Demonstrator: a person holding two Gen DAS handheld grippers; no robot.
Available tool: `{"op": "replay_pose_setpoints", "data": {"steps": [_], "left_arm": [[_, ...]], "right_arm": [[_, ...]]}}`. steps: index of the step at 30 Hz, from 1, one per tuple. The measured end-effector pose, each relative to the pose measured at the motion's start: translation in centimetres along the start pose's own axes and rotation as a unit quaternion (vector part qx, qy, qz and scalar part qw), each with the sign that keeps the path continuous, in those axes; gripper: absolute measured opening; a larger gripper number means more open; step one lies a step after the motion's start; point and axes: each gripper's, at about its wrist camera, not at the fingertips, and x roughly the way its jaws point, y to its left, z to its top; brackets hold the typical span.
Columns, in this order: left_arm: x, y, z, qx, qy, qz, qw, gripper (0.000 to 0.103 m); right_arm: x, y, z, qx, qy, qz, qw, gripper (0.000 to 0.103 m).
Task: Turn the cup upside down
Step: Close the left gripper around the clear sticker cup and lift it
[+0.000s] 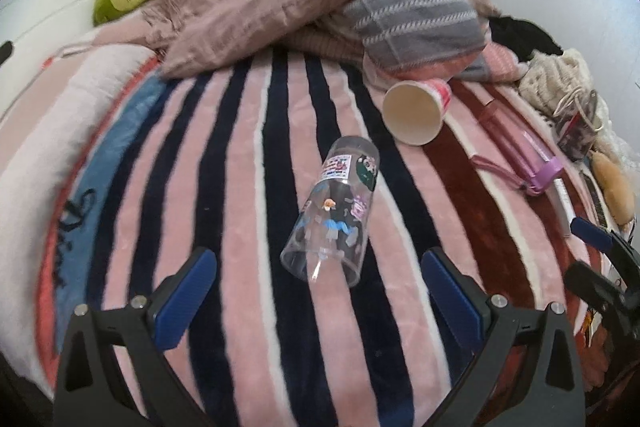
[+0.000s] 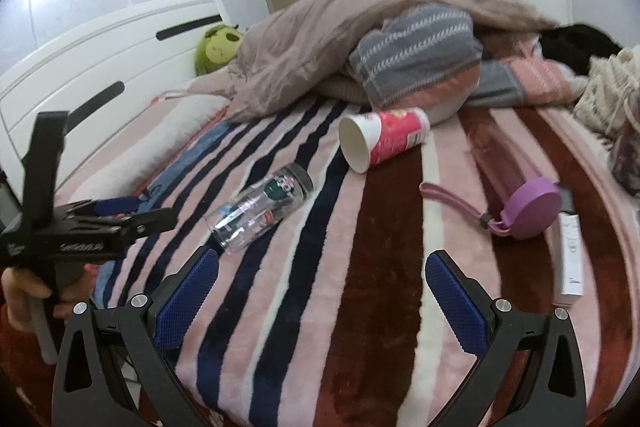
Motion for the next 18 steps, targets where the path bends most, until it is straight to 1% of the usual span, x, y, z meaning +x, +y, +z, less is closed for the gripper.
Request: {"op": "replay_pose_setpoints", "data": {"steps": [2, 4, 8, 9, 10, 11, 13, 14, 16, 18], "left_arm": [[2.2, 0.3, 0.5, 0.005, 0.014, -0.006, 0.9999, 0.102], [3.7, 0.6, 0.9, 0.010, 0.019, -0.012, 0.9997, 0.102], [6.9, 0.8, 1.2, 0.013, 0.034, -0.029, 0.9989, 0.102], [7.6, 0.9, 1.3, 0.012, 0.040, -0.030, 0.9987, 0.099], [8.1, 1.0, 1.3, 0.011, 0.041, -0.034, 0.9985, 0.092], [8.7, 1.0, 1.3, 0.010, 0.045, -0.042, 0.9980, 0.091], [9.5, 0.9, 1.2, 0.009, 0.049, -0.060, 0.9970, 0.082], [9.7, 0.8, 1.2, 0.010, 0.049, -0.062, 0.9968, 0.079], [9.6, 0.3, 1.0, 0.018, 0.046, -0.068, 0.9964, 0.063], [9.2, -0.3, 0.7, 0.029, 0.044, -0.069, 0.9962, 0.061]], "right_arm": [[1.3, -0.7, 0.0, 0.009, 0.009, 0.008, 1.000, 0.103], [2.6, -1.4, -0.2, 0.017, 0.019, 0.017, 1.000, 0.103], [4.6, -2.6, -0.8, 0.036, 0.034, 0.046, 0.998, 0.103], [5.2, -2.8, -1.0, 0.044, 0.038, 0.056, 0.997, 0.103], [5.6, -3.0, -1.0, 0.049, 0.041, 0.061, 0.996, 0.103], [5.9, -3.2, -1.1, 0.055, 0.044, 0.067, 0.995, 0.103], [6.6, -3.5, -1.2, 0.064, 0.051, 0.076, 0.994, 0.103], [6.8, -3.7, -1.2, 0.068, 0.054, 0.080, 0.993, 0.103], [7.1, -3.9, -1.2, 0.077, 0.058, 0.083, 0.992, 0.103], [7.2, -4.3, -1.3, 0.086, 0.058, 0.088, 0.991, 0.103]]}}
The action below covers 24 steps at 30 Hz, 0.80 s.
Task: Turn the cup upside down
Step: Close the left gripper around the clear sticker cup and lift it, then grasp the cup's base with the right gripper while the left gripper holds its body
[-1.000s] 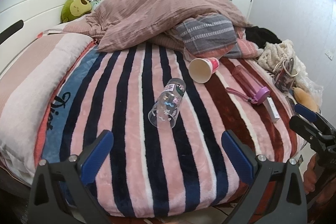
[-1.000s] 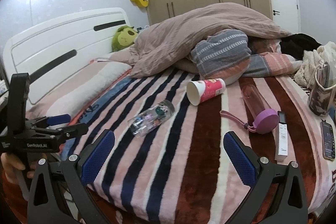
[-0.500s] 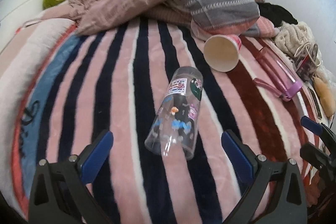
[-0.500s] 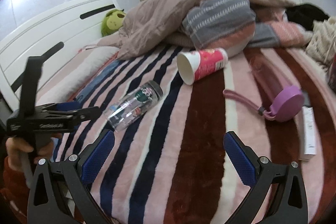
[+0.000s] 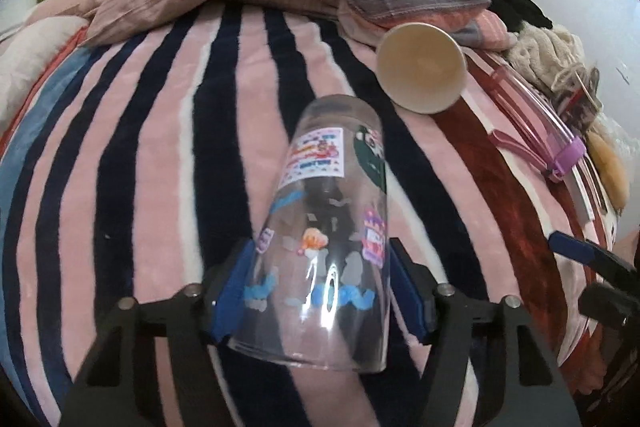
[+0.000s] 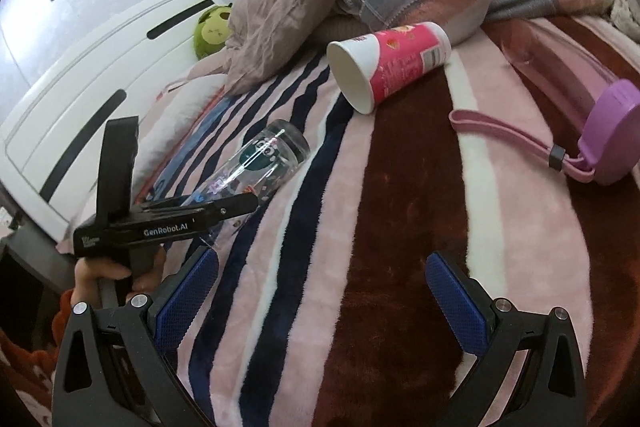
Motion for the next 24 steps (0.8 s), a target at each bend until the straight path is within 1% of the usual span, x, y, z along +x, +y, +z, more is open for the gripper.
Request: {"op": "replay_pose_setpoints", "data": {"steps": [2, 3, 4, 7, 10, 13, 14, 16, 18, 19, 21, 22, 23, 24], "left_arm": [[-0.3, -0.5, -0.5, 0.010, 0.002, 0.000, 0.9999, 0.058], [-0.6, -0.8, -0.9, 0.011, 0.003, -0.002, 0.9999, 0.058], [-0.9, -0.9, -1.3, 0.010, 0.004, -0.001, 0.9999, 0.058], [-1.8, -0.9, -2.6, 0.007, 0.006, -0.004, 0.9999, 0.058], [-2.9, -0.7, -4.5, -0.005, 0.009, -0.014, 0.9998, 0.058], [-4.3, -0.3, -6.4, -0.013, 0.013, -0.023, 0.9996, 0.058], [-4.9, -0.1, -7.3, -0.018, 0.014, -0.029, 0.9993, 0.058], [-5.5, 0.2, -8.4, -0.027, 0.013, -0.038, 0.9988, 0.058], [-6.0, 0.6, -9.5, -0.041, 0.008, -0.050, 0.9979, 0.058], [-6.2, 0.8, -9.9, -0.048, 0.004, -0.054, 0.9974, 0.058], [-6.4, 0.9, -10.3, -0.054, -0.004, -0.060, 0.9967, 0.058], [-6.5, 1.0, -10.4, -0.056, -0.008, -0.062, 0.9965, 0.058], [-6.5, 1.0, -10.6, -0.058, -0.012, -0.064, 0.9962, 0.058], [-6.5, 1.1, -10.7, -0.059, -0.018, -0.066, 0.9959, 0.058]], "right_arm": [[0.0, -0.3, 0.0, 0.010, 0.001, 0.016, 1.000, 0.103], [0.1, -0.3, 0.0, 0.019, 0.003, 0.032, 0.999, 0.103], [0.1, -0.5, 0.0, 0.023, 0.003, 0.038, 0.999, 0.103], [0.4, -0.1, 0.2, 0.038, 0.006, 0.082, 0.996, 0.103], [1.2, 0.9, 0.8, 0.047, 0.015, 0.134, 0.990, 0.103], [2.5, 2.6, 1.7, 0.044, 0.036, 0.178, 0.982, 0.103], [3.2, 3.2, 1.9, 0.045, 0.049, 0.191, 0.979, 0.103], [5.3, 4.3, 2.2, 0.058, 0.090, 0.198, 0.974, 0.103], [8.0, 5.5, 2.0, 0.069, 0.139, 0.209, 0.966, 0.100], [9.1, 5.9, 1.8, 0.080, 0.159, 0.210, 0.962, 0.094], [12.1, 6.7, 0.9, 0.103, 0.207, 0.216, 0.949, 0.089], [13.0, 6.7, 0.6, 0.111, 0.219, 0.214, 0.945, 0.084], [14.0, 6.9, 0.3, 0.123, 0.236, 0.203, 0.942, 0.077], [14.8, 7.2, 0.2, 0.125, 0.242, 0.184, 0.945, 0.075]]}}
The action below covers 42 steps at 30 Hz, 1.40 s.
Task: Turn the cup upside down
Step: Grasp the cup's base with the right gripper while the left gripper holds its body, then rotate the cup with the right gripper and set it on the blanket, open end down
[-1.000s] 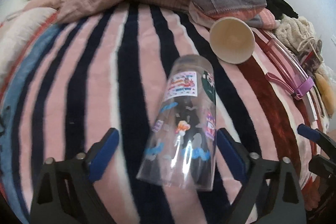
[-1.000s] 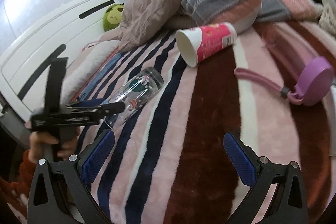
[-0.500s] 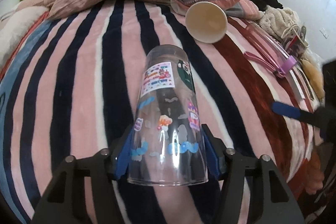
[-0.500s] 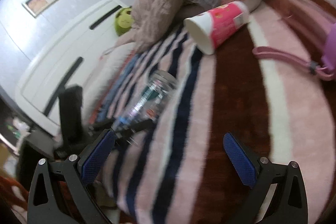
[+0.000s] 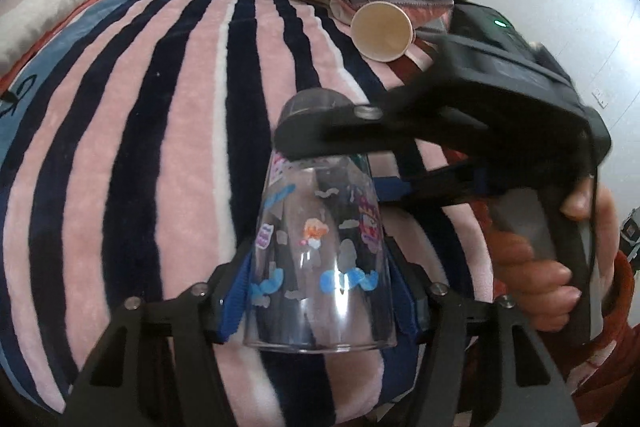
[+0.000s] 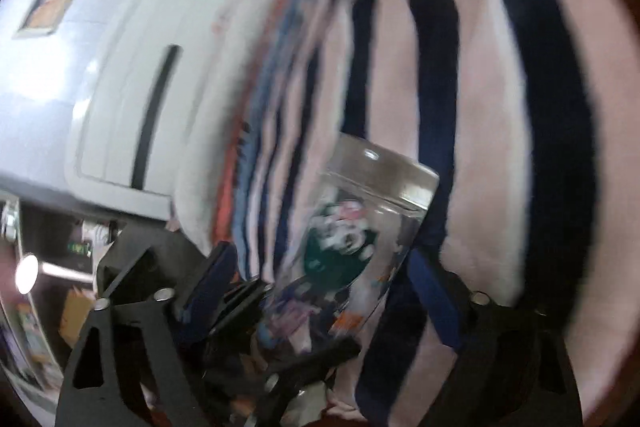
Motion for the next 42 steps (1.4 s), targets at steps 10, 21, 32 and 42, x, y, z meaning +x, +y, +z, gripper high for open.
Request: {"op": "replay_pose_setpoints", "data": {"steps": [10, 21, 32, 42], "left_arm": [[0.0, 0.6, 0.2, 0.003, -0.032, -0.042, 0.9986, 0.058], [2.4, -2.8, 6.3, 0.052, -0.069, -0.117, 0.9894, 0.060], [1.8, -3.8, 2.6, 0.105, -0.046, -0.123, 0.9857, 0.065], [2.1, -4.2, 2.9, 0.097, -0.049, -0.109, 0.9881, 0.067]], "right_arm": [[-0.3, 2.6, -0.2, -0.030, -0.044, -0.089, 0.995, 0.063], [-8.9, 9.5, -1.2, -0.268, -0.190, -0.188, 0.926, 0.055], [-9.2, 8.8, -9.8, -0.385, -0.208, -0.236, 0.868, 0.056], [-9.3, 8.7, -10.4, -0.374, -0.219, -0.254, 0.864, 0.055]]}}
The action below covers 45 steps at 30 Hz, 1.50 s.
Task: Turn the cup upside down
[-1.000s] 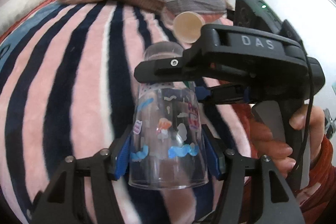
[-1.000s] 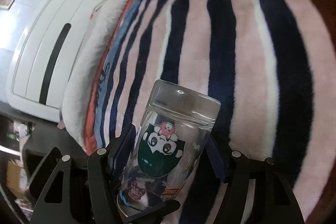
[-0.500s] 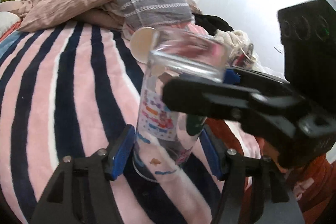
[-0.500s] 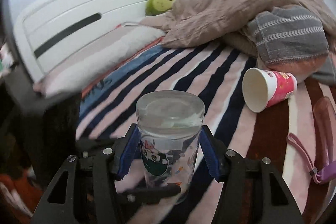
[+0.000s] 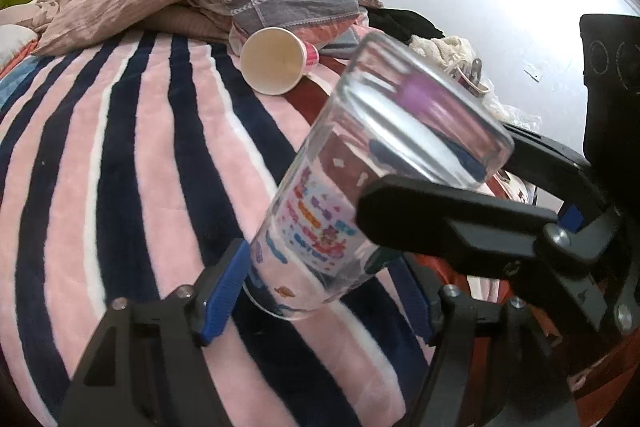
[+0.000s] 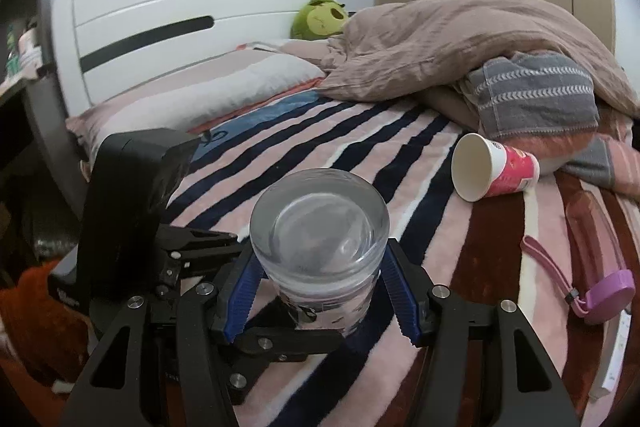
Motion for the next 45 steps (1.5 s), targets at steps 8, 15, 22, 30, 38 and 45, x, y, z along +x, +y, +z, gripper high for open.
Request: {"op": "replay_pose_setpoints", "data": {"steps": [8, 15, 22, 30, 38, 45], "left_arm": [[-0.4, -0.4, 0.0, 0.005, 0.012, 0.014, 0.9998, 0.081], [-4.2, -1.1, -0.4, 0.025, 0.000, 0.054, 0.9982, 0.090], [-11.2, -3.3, 0.9, 0.008, -0.041, 0.128, 0.9909, 0.102], [-14.5, -4.4, 3.0, -0.039, -0.067, 0.208, 0.9751, 0.102], [-14.5, -4.8, 2.7, -0.041, -0.066, 0.222, 0.9720, 0.102], [-14.5, -4.8, 2.5, -0.048, -0.063, 0.227, 0.9708, 0.102]], "right_arm": [[0.2, -0.1, 0.6, 0.004, 0.005, 0.012, 1.000, 0.069], [-3.3, -0.8, 0.9, 0.039, -0.025, 0.008, 0.999, 0.080], [-9.1, -2.5, 0.6, 0.095, -0.049, -0.024, 0.994, 0.098], [-13.3, -2.1, 0.2, 0.098, -0.064, -0.063, 0.991, 0.101], [-14.0, -1.2, 0.2, 0.084, -0.065, -0.066, 0.992, 0.101], [-14.0, -1.2, 0.1, 0.090, -0.062, -0.066, 0.992, 0.101]]}}
